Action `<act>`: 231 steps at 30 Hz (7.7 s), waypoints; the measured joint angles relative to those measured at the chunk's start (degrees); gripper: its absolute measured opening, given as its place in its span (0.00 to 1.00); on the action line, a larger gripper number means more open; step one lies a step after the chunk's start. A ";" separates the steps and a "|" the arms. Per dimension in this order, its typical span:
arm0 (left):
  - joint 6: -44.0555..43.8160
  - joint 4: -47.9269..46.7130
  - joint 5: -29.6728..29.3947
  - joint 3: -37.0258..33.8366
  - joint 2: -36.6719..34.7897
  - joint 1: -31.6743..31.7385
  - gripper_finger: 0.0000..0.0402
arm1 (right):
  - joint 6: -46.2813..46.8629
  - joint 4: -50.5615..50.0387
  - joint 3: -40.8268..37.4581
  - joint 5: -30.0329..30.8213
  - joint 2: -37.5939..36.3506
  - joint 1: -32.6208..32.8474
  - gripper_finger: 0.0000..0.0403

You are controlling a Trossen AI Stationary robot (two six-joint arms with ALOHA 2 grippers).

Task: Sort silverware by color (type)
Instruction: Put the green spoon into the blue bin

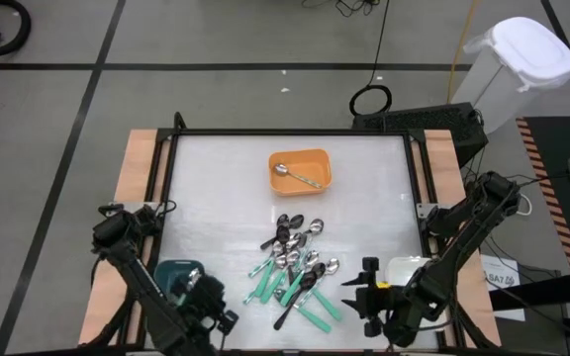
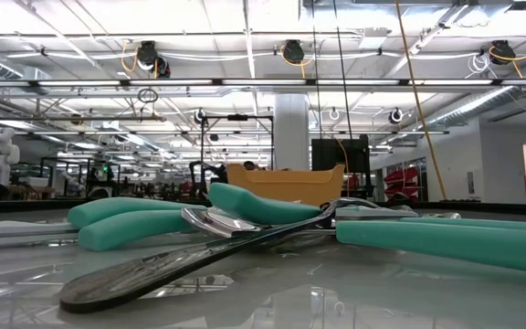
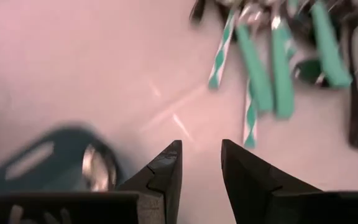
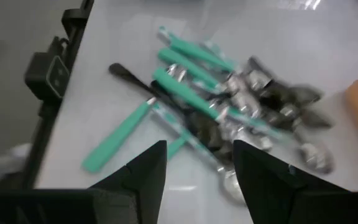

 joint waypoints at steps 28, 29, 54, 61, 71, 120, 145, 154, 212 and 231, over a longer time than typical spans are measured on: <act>29.00 22.48 -17.61 0.00 0.00 11.34 0.28 | 11.54 8.85 -0.02 -9.71 18.91 -3.46 0.44; 29.79 23.57 -17.80 0.00 0.00 11.34 0.28 | 11.76 9.59 -0.02 -9.71 19.52 -3.48 0.44; 35.99 37.22 -12.48 0.00 7.34 10.88 0.28 | 19.66 11.29 0.11 -11.87 23.35 -4.08 0.30; 39.71 40.68 -12.46 0.00 7.34 10.88 0.28 | 20.18 10.83 0.11 -11.99 23.35 -4.22 0.18; 39.76 40.66 -12.46 0.00 7.34 10.88 0.28 | 18.01 10.00 0.56 -9.84 23.18 -4.57 0.18; 41.69 40.14 -12.45 -0.01 7.34 13.75 0.28 | 0.64 -22.00 16.52 -9.91 12.78 -7.64 0.18; 43.58 40.21 -12.46 -0.02 7.34 15.08 0.28 | 3.17 -40.49 16.52 -0.13 5.22 -11.67 0.18; 44.31 40.21 -12.46 -0.02 7.34 15.09 0.28 | 12.34 -38.87 14.16 6.94 5.04 -6.69 0.18; 86.35 82.47 -31.15 -0.02 7.34 20.27 0.28 | 7.94 -19.30 0.96 49.03 5.06 0.10 0.18; 89.21 88.71 -35.80 -0.02 7.34 20.89 0.52 | 7.72 -18.11 0.96 47.70 5.06 0.46 0.18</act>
